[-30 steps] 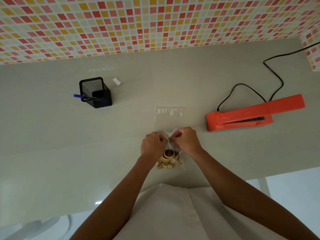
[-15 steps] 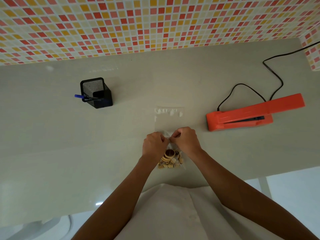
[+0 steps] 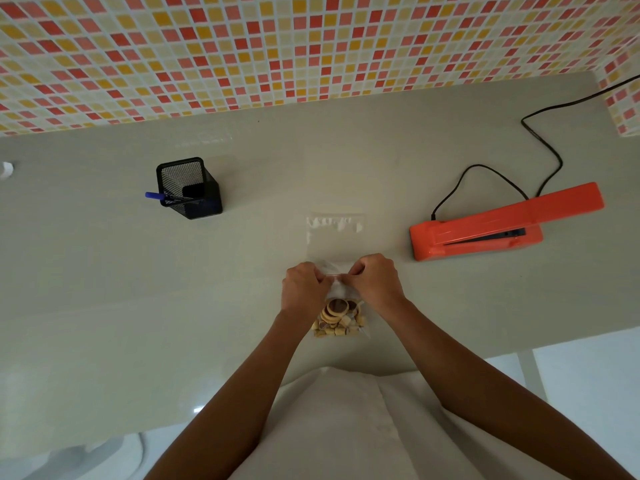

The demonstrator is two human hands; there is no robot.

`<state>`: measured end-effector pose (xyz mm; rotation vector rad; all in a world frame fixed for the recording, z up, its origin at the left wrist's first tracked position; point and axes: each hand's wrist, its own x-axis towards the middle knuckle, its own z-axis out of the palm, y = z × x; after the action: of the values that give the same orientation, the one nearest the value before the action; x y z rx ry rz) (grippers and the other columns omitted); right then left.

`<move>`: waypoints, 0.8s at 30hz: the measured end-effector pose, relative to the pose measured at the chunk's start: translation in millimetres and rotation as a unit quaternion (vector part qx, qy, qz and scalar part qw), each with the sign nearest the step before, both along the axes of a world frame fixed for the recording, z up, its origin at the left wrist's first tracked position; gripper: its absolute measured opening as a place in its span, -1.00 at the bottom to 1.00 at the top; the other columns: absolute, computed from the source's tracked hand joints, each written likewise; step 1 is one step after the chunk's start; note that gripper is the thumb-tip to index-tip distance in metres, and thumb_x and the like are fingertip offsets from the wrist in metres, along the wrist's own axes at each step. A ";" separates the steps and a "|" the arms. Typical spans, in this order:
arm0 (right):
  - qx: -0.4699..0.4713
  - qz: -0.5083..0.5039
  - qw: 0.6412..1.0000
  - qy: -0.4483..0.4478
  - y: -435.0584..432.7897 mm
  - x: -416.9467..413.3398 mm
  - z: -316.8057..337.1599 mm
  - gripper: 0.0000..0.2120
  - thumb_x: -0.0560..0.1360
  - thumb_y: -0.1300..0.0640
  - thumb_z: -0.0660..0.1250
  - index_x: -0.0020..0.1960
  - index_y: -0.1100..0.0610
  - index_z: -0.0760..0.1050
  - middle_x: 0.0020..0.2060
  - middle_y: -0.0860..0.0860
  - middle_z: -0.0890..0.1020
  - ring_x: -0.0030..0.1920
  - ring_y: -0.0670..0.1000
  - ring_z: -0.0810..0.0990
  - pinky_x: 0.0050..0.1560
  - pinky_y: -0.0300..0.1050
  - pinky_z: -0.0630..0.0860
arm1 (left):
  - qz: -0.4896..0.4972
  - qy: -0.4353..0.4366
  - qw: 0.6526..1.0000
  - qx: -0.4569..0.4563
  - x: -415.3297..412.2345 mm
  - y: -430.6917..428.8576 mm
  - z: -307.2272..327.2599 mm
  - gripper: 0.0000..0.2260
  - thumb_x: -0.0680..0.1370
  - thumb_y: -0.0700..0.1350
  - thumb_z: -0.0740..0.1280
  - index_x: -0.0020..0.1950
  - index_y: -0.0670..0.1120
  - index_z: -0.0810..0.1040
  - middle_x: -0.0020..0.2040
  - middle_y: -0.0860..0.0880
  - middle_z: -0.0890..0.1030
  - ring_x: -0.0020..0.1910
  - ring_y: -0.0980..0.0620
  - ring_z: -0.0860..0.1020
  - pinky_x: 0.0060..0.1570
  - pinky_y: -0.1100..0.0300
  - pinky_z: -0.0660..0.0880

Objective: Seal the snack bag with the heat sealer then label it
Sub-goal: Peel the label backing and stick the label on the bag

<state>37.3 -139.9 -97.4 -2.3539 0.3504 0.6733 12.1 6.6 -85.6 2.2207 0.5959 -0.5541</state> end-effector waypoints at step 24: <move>0.024 -0.025 0.999 -0.026 -3.4 -3.7 -9.7 -0.71 0.34 -0.01 0.59 -0.23 0.15 0.57 -0.31 -0.01 0.63 -0.26 0.01 0.61 -0.22 -0.08 0.55 | 0.024 0.003 0.999 -0.022 3.4 3.9 -11.8 -0.97 0.50 -0.20 0.34 -0.12 -0.15 0.53 -0.22 -0.04 0.57 -0.28 0.00 0.54 -0.27 0.14 0.54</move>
<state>33.7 -143.3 -107.0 -2.3058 0.3656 0.5887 15.5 10.5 -97.3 2.1579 0.6314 -0.5452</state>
